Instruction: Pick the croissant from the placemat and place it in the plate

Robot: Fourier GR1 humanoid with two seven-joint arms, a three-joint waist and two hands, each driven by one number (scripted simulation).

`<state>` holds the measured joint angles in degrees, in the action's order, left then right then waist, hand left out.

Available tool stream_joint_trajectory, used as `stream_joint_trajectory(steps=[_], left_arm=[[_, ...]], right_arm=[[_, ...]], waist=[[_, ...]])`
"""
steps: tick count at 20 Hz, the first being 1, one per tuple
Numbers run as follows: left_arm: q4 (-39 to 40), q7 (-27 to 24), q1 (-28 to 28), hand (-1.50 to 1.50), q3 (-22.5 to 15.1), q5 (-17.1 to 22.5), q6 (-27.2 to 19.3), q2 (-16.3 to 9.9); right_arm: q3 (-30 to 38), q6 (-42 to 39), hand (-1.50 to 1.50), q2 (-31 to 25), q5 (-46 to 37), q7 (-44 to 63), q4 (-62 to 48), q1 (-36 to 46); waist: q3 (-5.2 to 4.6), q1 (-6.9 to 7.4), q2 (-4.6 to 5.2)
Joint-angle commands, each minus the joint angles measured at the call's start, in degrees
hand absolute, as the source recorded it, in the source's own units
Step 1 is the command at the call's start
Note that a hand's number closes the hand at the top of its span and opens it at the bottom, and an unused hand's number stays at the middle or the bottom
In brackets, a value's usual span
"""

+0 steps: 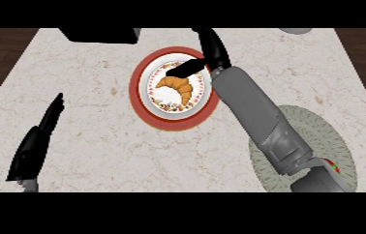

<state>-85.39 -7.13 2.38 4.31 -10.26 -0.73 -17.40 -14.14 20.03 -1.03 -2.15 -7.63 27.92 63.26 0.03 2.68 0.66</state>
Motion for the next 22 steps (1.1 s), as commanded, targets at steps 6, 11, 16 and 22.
stream_joint_trajectory(steps=[6, 11, 16, 22], left_arm=[[2.11, -1.74, 0.52, 0.0, 0.51, -0.27, -0.12, 0.86], [1.59, 0.38, -1.72, 0.0, 2.36, 0.77, 1.45, -1.08], [3.05, -1.76, -1.51, 0.0, 2.31, 0.62, 1.33, -0.06], [-0.16, -1.38, 1.03, 0.0, 0.71, -1.05, 0.67, 1.05]], right_arm=[[13.37, -11.52, -1.5, -7.96, 10.19, -14.57, -4.57, -3.21], [16.14, -20.21, -1.5, -14.9, 10.94, -23.47, -8.41, -5.29], [15.98, -24.82, -1.5, -19.73, 8.36, -28.24, -13.85, -4.03], [17.79, -29.21, -1.5, -23.98, 8.32, -30.67, -18.54, -4.25]], waist=[[0.01, -0.91, 0.24], [0.04, -0.82, 0.25], [0.04, -0.16, 0.46], [0.12, 0.66, 0.6]])
